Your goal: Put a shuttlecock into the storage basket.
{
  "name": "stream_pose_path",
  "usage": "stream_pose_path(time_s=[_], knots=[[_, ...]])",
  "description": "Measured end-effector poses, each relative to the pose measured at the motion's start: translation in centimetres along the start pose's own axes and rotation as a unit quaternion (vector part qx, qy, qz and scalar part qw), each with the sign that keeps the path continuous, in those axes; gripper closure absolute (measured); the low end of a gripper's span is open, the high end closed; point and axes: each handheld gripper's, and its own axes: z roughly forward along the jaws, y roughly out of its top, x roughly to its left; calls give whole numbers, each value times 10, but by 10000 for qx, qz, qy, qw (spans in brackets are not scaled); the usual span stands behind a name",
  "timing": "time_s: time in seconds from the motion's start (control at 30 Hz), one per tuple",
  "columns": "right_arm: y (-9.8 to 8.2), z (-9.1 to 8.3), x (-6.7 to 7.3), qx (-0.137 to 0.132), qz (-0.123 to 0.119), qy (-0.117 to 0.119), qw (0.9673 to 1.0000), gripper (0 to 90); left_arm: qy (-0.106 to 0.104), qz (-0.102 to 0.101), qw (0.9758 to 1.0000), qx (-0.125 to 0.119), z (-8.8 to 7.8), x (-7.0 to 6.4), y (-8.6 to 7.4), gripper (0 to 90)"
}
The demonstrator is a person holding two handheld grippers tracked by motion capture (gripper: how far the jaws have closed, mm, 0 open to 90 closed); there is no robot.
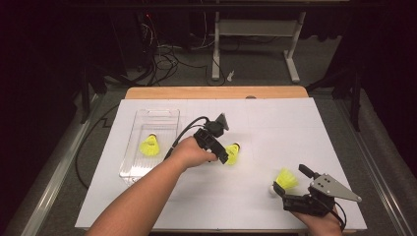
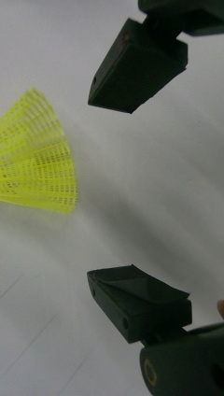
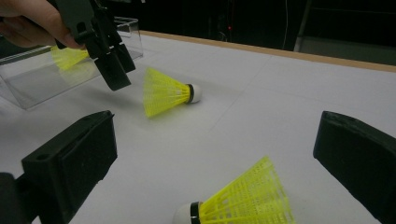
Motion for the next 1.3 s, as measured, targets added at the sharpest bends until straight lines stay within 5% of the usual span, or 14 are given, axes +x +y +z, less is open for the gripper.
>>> stream_pose_path(time_s=[0.6,1.3], knots=[[-1,2,1,44,-9,43,10000,2,-64,4,9999,-149,10,8,11,487],[-1,2,1,36,-8,52,10000,3,-71,143,9998,-143,19,3,12,755]])
